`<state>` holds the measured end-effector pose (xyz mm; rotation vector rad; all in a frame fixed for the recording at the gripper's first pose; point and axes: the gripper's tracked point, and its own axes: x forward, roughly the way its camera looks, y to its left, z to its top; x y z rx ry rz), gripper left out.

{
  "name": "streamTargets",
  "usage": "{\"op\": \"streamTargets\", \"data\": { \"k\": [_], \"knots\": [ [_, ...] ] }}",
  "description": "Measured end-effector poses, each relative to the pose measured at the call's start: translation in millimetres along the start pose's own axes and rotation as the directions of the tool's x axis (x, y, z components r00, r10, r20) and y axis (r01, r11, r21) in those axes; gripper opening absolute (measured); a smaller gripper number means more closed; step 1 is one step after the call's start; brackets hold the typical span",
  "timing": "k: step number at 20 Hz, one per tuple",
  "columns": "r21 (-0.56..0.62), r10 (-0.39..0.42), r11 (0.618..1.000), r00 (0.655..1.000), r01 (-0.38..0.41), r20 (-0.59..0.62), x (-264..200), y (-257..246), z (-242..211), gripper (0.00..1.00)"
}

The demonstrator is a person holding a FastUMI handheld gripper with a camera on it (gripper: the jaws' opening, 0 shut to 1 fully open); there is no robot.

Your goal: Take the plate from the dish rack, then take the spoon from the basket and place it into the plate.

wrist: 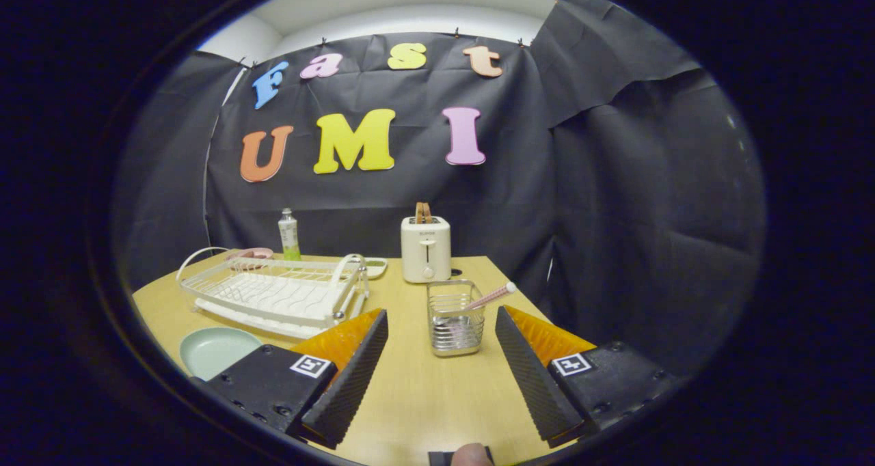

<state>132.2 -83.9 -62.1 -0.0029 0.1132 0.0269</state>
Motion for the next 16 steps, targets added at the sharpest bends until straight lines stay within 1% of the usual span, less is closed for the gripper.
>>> {"op": "streamTargets", "data": {
  "k": [1,3,5,7,8,9,10,13,15,16],
  "knots": [
    [0.010,-0.005,1.000,1.000,0.005,0.015,11,-10,2,1.00],
    [0.039,0.001,0.999,0.999,-0.003,0.034,30,-27,3,0.94],
    [0.073,0.017,0.997,1.000,-0.019,0.025,48,-38,-2,0.87],
    [0.088,0.041,0.995,0.999,-0.041,0.006,67,-40,-9,0.80],
    [0.102,0.047,0.994,0.999,-0.046,-0.002,76,-40,-9,0.73],
    [0.114,0.050,0.992,0.999,-0.049,-0.007,83,-40,-9,0.71],
    [0.118,0.055,0.992,0.998,-0.053,-0.015,90,-38,-12,0.67],
    [0.149,0.089,0.985,0.996,-0.086,-0.013,100,-30,-6,0.59],
    [0.170,0.081,0.983,0.996,-0.076,-0.023,106,-34,-7,0.45],
    [0.187,0.103,0.978,0.994,-0.096,-0.025,105,-30,-3,0.39]
  ]
}}
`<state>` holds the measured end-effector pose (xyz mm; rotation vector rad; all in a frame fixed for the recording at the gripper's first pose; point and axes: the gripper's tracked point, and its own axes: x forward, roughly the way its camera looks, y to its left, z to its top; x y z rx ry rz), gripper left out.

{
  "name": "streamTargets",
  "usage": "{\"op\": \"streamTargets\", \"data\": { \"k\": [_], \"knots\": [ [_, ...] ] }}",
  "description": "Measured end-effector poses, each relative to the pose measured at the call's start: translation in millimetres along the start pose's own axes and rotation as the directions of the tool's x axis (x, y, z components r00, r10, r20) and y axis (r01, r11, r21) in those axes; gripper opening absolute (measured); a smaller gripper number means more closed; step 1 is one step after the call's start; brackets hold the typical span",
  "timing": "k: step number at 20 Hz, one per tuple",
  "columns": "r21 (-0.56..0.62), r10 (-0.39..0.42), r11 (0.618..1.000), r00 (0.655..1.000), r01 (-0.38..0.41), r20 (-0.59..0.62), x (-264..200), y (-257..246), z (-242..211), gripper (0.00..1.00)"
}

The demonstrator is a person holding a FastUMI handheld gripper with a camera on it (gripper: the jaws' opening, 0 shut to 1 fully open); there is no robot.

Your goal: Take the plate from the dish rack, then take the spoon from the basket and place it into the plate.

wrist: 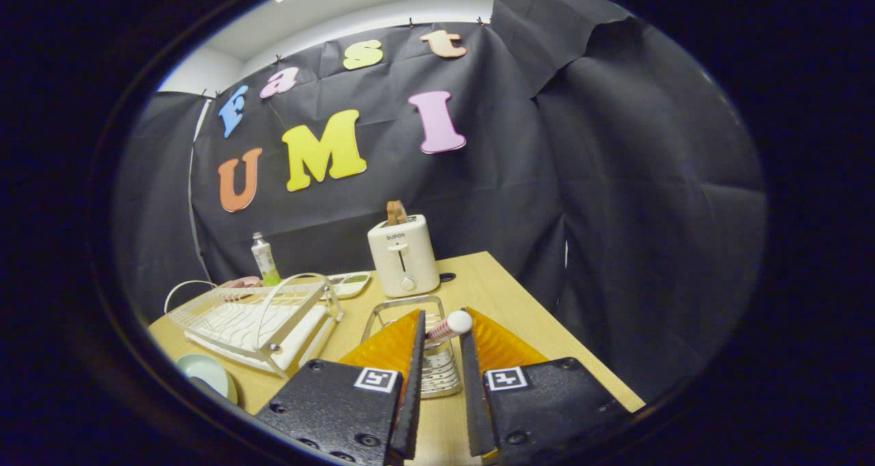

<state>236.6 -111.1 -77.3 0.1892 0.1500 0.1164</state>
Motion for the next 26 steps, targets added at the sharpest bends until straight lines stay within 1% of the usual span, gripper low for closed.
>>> {"op": "streamTargets", "data": {
  "k": [2,3,4,6,8,11,14,16,18,20,23,26],
  "knots": [
    [0.004,0.039,0.999,0.999,-0.039,-0.026,1,8,3,0.27],
    [0.009,0.061,0.998,0.997,-0.061,-0.040,1,13,5,0.24],
    [0.011,0.076,0.997,0.996,-0.075,-0.054,0,18,7,0.19],
    [-0.010,0.075,0.997,0.995,-0.076,-0.072,1,22,10,0.13],
    [-0.029,0.063,0.997,0.995,-0.065,-0.078,-1,23,13,0.11],
    [-0.038,0.024,0.999,0.999,-0.026,-0.048,-12,18,34,0.09],
    [-0.050,-0.015,0.999,1.000,0.015,0.007,-35,12,62,0.09],
    [-0.073,-0.032,0.997,0.998,0.035,0.049,-57,18,80,0.09],
    [-0.107,-0.019,0.994,0.997,0.027,0.076,-80,35,93,0.09],
    [-0.125,0.026,0.992,0.997,-0.016,0.078,-102,65,99,0.09],
    [-0.123,0.119,0.986,0.990,-0.110,0.070,-131,117,103,0.09],
    [-0.155,0.222,0.965,0.974,-0.212,0.049,-156,172,96,0.09]
  ]
}}
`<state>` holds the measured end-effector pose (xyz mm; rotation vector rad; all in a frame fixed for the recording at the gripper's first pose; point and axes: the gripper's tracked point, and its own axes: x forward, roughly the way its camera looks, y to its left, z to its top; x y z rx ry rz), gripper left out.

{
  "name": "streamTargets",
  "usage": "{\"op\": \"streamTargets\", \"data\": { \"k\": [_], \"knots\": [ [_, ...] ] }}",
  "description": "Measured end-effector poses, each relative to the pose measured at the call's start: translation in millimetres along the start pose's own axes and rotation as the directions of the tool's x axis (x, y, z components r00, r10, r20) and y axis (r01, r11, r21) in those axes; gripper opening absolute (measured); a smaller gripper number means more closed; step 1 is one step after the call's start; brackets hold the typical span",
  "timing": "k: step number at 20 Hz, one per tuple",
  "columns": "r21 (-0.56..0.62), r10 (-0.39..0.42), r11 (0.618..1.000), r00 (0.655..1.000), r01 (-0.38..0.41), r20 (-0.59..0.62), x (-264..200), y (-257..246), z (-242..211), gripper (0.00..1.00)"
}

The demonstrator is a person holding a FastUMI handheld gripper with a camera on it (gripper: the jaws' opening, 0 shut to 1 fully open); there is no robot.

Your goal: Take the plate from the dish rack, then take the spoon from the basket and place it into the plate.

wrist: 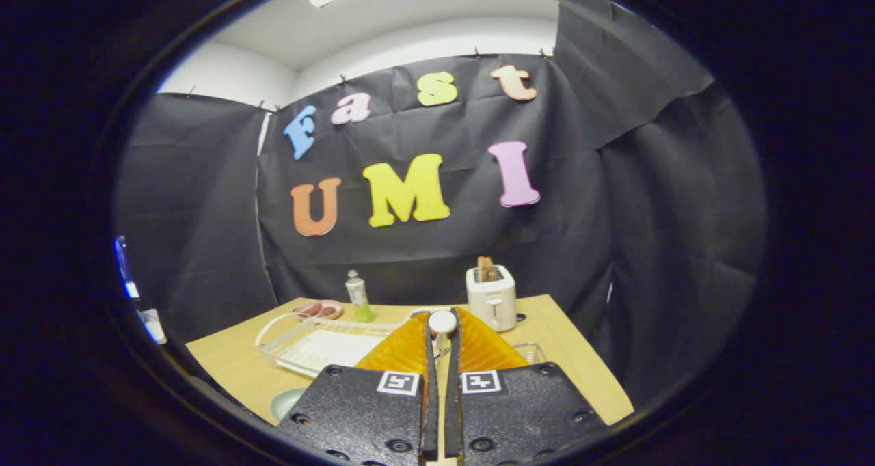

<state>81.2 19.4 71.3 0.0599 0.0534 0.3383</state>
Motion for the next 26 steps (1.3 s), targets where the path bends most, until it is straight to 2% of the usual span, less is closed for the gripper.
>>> {"op": "streamTargets", "data": {
  "k": [3,6,9,12,15,22,26],
  "knots": [
    [-0.052,0.115,0.992,0.992,-0.118,-0.056,-7,61,-18,0.09],
    [-0.059,0.210,0.974,0.968,-0.220,-0.139,-7,109,-46,0.09],
    [-0.042,0.309,0.944,0.923,-0.327,-0.229,-1,149,-76,0.09],
    [-0.011,0.376,0.917,0.872,-0.399,-0.314,5,175,-105,0.09],
    [0.007,0.405,0.901,0.834,-0.434,-0.374,8,188,-125,0.09],
    [-0.003,0.427,0.876,0.778,-0.482,-0.460,17,198,-153,0.09],
    [0.062,0.454,0.868,0.739,-0.492,-0.497,22,198,-169,0.12]
  ]
}}
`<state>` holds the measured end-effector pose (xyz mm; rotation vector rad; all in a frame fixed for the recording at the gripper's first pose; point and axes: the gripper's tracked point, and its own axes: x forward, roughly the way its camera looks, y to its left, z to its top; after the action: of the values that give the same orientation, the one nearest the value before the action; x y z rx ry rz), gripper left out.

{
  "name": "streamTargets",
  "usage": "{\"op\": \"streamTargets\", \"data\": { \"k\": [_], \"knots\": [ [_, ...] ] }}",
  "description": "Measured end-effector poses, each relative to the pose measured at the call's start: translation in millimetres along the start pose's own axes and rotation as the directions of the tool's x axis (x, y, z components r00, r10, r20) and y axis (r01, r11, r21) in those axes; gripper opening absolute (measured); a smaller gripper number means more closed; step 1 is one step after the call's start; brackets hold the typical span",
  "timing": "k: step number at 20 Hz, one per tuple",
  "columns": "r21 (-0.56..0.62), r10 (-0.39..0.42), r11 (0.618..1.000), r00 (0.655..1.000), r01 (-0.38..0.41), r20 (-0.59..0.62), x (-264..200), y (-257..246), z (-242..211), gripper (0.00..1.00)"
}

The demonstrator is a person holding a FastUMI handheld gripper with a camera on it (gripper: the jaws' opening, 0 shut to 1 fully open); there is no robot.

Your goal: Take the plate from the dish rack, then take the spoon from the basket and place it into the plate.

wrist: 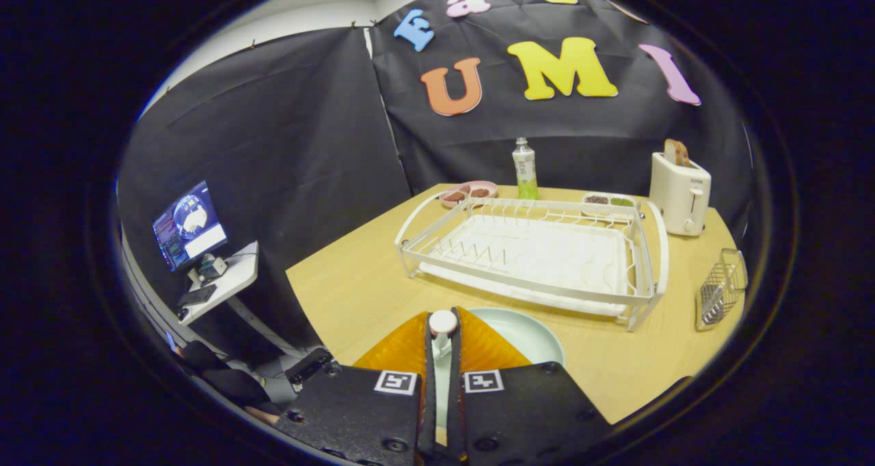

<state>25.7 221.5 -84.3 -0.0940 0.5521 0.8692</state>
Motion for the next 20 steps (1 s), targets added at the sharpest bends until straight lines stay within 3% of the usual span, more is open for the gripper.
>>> {"op": "streamTargets", "data": {
  "k": [4,9,15,18,20],
  "knots": [
    [0.040,0.016,0.999,1.000,-0.016,-0.006,0,-8,1,0.17],
    [0.033,-0.078,0.996,0.997,0.077,0.026,-4,-32,10,0.27],
    [0.043,-0.165,0.986,0.983,0.161,0.086,-17,-48,21,0.59],
    [0.023,-0.223,0.975,0.964,0.222,0.148,-30,-49,31,0.83],
    [0.000,-0.253,0.966,0.945,0.259,0.206,-44,-47,40,0.84]
  ]
}}
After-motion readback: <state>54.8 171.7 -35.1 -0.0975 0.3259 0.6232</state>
